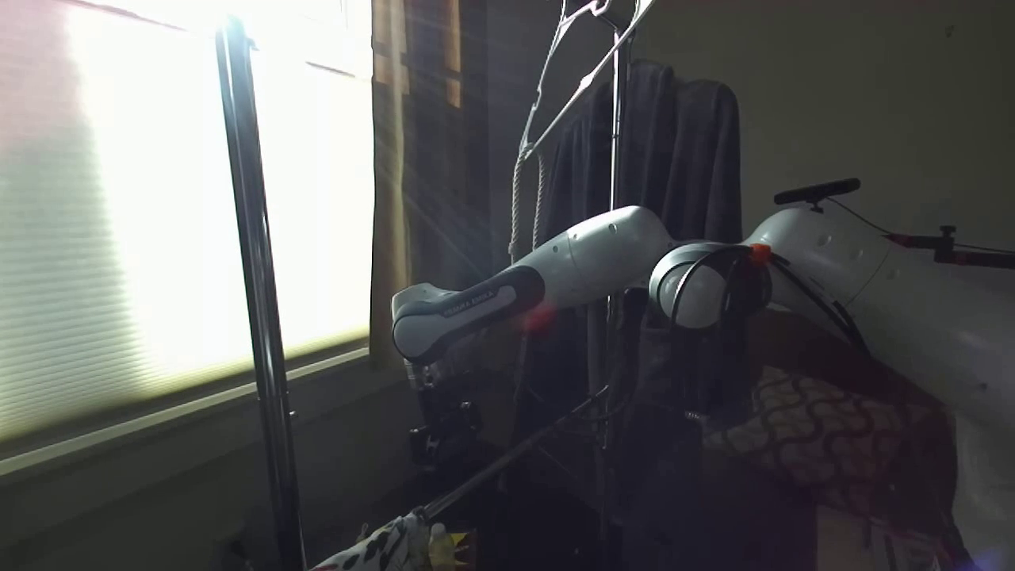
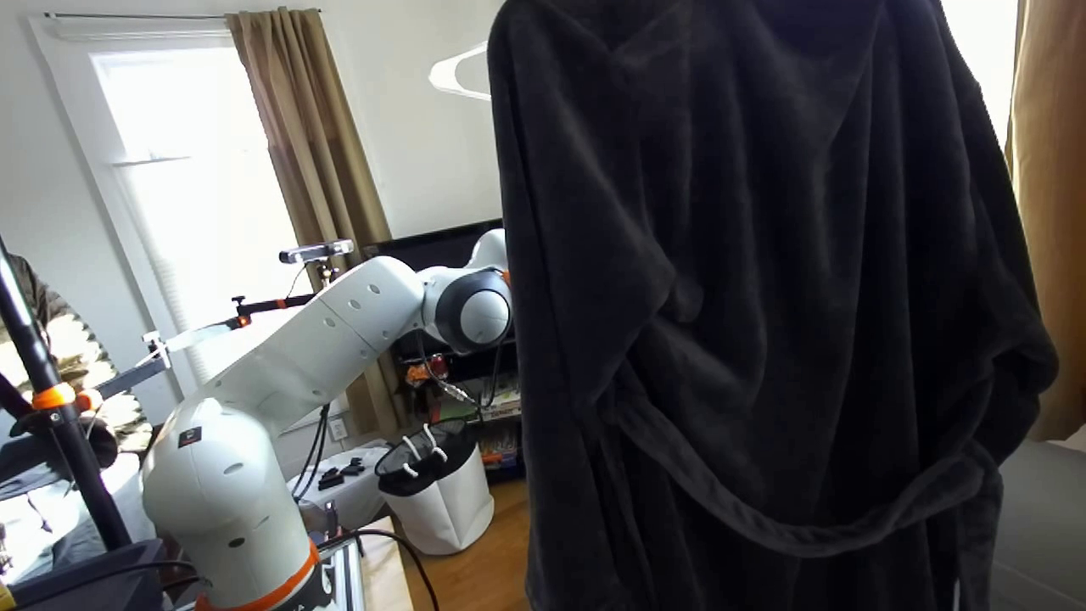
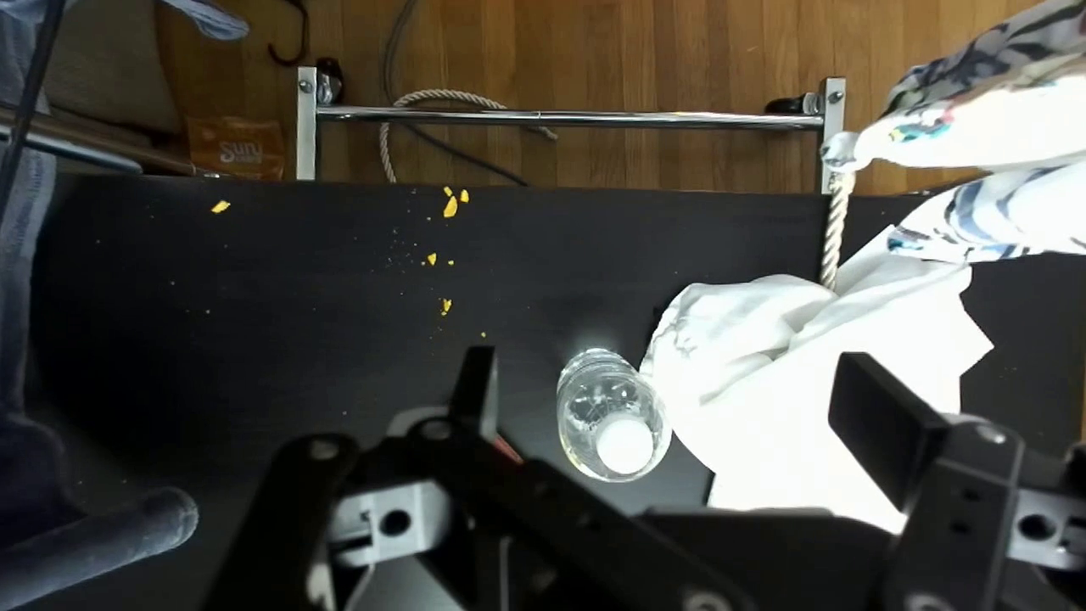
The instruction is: Put the water bottle inside the pocket of the robe
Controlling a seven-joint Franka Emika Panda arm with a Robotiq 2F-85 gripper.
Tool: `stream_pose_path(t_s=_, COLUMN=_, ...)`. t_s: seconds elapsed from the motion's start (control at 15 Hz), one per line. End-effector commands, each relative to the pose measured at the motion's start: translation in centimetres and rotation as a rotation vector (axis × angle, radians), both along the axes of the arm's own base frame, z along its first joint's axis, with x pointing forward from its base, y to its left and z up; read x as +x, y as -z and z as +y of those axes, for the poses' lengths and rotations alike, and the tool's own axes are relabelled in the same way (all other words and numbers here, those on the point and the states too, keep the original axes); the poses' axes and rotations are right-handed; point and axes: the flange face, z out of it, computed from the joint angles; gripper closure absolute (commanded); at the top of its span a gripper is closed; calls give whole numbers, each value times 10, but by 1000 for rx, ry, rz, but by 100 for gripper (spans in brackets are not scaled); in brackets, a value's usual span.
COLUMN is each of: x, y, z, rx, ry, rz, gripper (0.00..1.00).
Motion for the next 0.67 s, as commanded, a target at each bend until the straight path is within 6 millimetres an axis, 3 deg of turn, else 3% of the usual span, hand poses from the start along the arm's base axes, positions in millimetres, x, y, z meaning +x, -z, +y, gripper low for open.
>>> stream_pose_path(t_s=0.0, x=3, y=1, z=3, rx=6, ry=-15, rz=-32, gripper=0)
stream_pose_path(t_s=0.4, x=36, y=36, z=24, rx=80, ry=-115, rz=-343, gripper=0)
stream_pose_path(t_s=0.6, x=45, y=42, z=28, rx=77, ry=-124, rz=-415, gripper=0)
